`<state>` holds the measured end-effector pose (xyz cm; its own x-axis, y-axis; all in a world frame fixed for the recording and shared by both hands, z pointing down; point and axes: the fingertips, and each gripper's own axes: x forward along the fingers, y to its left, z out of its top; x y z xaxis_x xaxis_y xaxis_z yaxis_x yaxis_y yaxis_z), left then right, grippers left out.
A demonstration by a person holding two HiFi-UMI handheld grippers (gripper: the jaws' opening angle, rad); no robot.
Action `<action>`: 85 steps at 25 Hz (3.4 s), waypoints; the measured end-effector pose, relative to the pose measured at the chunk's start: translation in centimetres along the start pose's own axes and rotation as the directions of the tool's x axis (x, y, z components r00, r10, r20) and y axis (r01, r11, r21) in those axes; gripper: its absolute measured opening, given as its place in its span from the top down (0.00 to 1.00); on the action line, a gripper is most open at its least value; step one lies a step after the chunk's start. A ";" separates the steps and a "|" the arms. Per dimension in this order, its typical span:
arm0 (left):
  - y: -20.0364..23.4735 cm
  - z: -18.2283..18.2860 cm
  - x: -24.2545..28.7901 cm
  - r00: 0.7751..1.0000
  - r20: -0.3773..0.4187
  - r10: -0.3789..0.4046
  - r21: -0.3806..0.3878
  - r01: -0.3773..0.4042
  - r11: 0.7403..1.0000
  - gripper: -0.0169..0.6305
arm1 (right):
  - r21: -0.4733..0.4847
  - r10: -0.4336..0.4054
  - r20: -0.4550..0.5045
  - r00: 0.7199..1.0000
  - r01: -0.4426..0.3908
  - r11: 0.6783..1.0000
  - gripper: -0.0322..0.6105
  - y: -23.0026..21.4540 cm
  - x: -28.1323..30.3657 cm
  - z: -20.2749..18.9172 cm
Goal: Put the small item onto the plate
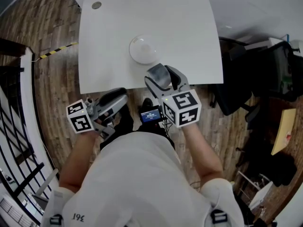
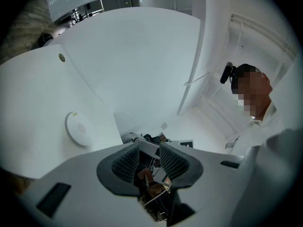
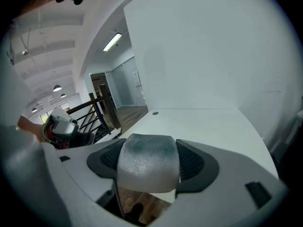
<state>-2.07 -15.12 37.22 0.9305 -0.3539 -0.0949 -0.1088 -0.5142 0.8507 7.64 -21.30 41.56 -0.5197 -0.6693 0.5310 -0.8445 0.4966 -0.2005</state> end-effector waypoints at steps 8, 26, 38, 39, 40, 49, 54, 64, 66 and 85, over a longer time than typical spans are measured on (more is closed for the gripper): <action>3.1 0.0 0.3 0.997 -0.026 0.067 0.020 -0.066 0.998 0.79 | -0.015 -0.006 -0.068 0.998 0.005 1.000 0.46 -1.4 2.7 -1.6; 8.4 0.4 1.0 0.983 -0.084 0.162 -0.021 -0.164 0.986 0.79 | -0.090 -0.031 -0.223 0.974 0.011 0.996 0.46 -5.1 10.2 -4.8; 11.9 0.8 3.8 0.972 -0.150 0.181 -0.011 -0.185 0.983 0.79 | -0.218 -0.090 -0.313 0.945 0.021 0.976 0.46 -8.4 16.6 -6.0; 12.3 0.8 4.0 0.971 -0.150 0.185 -0.014 -0.189 0.982 0.79 | -0.226 -0.097 -0.316 0.944 0.024 0.974 0.46 -8.8 17.2 -6.0; 12.6 0.8 4.2 0.970 -0.151 0.189 -0.016 -0.194 0.981 0.79 | -0.233 -0.103 -0.319 0.942 0.027 0.972 0.46 -9.2 17.7 -6.1; 13.7 0.7 4.1 0.966 -0.153 0.210 -0.027 -0.216 0.976 0.79 | -0.311 -0.134 -0.333 0.933 0.025 0.950 0.46 -9.4 20.6 -5.8; 13.7 0.4 4.1 0.963 -0.162 0.216 -0.030 -0.224 0.974 0.79 | -0.339 -0.141 -0.330 0.933 0.022 0.941 0.46 -9.2 21.8 -5.5; 13.9 0.4 4.0 0.960 -0.165 0.227 -0.029 -0.235 0.972 0.79 | -0.305 -0.131 -0.321 0.938 0.028 0.952 0.46 -9.3 22.5 -6.0; 13.9 0.3 4.1 0.960 -0.169 0.225 -0.030 -0.233 0.972 0.79 | -0.298 -0.127 -0.320 0.939 0.028 0.954 0.46 -9.3 22.5 -6.0; 14.0 -0.3 4.1 0.959 -0.167 0.230 -0.047 -0.241 0.969 0.79 | -0.208 -0.088 -0.313 0.946 0.022 0.978 0.46 -9.5 23.0 -6.3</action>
<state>0.29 -23.57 48.92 0.9256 -0.3268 0.1910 -0.3128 -0.3763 0.8721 4.55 -37.92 60.89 -0.3762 -0.5035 0.7778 -0.8107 0.5853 -0.0132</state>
